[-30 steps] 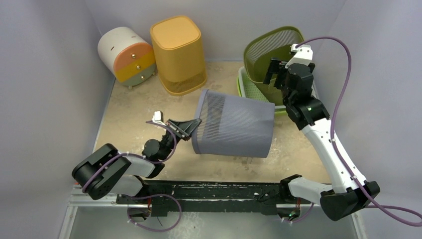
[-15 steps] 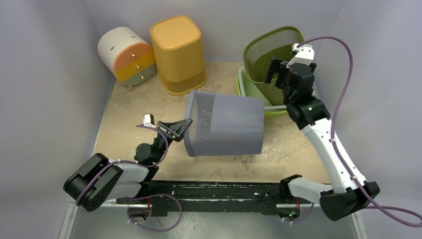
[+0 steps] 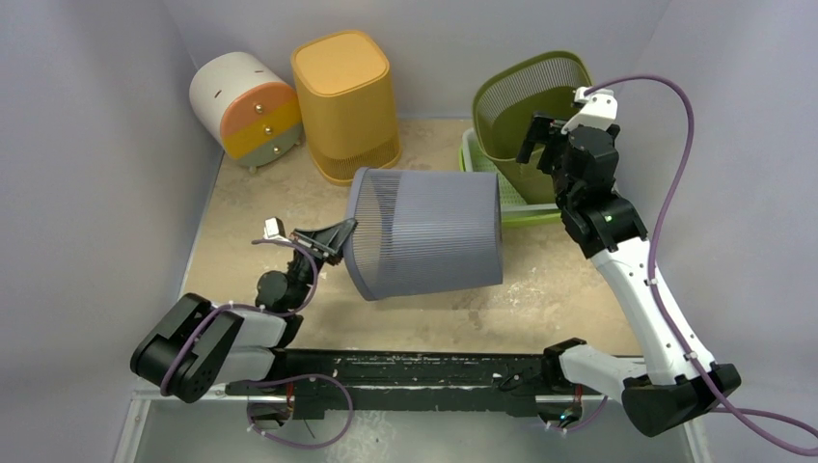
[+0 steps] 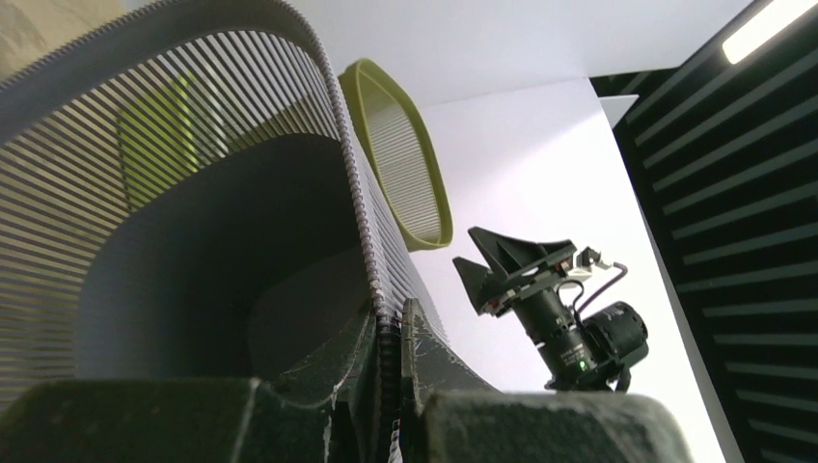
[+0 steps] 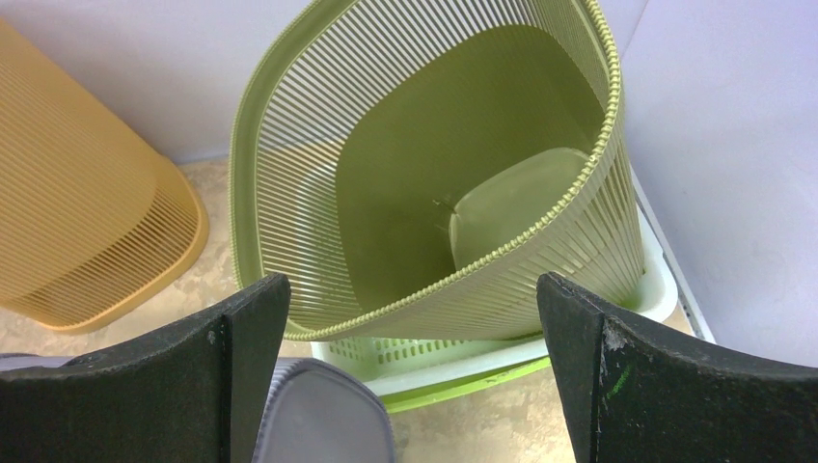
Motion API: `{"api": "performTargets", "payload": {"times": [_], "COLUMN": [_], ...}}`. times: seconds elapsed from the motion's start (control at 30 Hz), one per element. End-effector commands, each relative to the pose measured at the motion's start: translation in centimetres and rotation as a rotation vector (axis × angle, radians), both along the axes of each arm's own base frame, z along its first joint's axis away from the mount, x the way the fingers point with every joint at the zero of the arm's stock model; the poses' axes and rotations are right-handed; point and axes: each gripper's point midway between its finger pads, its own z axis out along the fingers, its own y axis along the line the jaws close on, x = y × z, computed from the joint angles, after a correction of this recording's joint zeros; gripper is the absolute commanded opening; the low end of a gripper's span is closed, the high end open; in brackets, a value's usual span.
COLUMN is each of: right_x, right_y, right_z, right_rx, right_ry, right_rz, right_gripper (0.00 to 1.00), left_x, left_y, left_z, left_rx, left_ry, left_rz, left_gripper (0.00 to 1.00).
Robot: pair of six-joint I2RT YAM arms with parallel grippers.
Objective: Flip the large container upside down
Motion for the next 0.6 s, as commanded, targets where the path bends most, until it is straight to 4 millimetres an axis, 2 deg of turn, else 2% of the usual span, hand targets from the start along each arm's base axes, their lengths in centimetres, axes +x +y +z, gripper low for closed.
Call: {"api": "performTargets", "payload": {"times": [0.0, 0.23, 0.4, 0.57], "right_x": [-0.4, -0.6, -0.9, -0.4], "right_y": [-0.2, -0.5, -1.0, -0.7], "right_z": [1.0, 1.2, 2.4, 1.8], "right_rx": [0.022, 0.017, 0.004, -0.006], "right_ry": [-0.042, -0.048, -0.077, -0.054], "right_rz": [0.0, -0.006, -0.022, -0.013], "right_gripper": [1.0, 1.0, 1.0, 1.0], "left_x": [-1.1, -0.1, 0.6, 1.0], "left_y": [3.6, 3.9, 4.2, 4.3], "left_z": [-3.6, -6.7, -8.8, -9.9], "left_rx": [0.08, 0.202, 0.279, 0.325], "left_ry": [0.023, 0.081, 0.12, 0.135], "left_rz": [0.131, 0.155, 0.163, 0.157], "left_gripper": [0.0, 0.0, 0.0, 0.0]}}
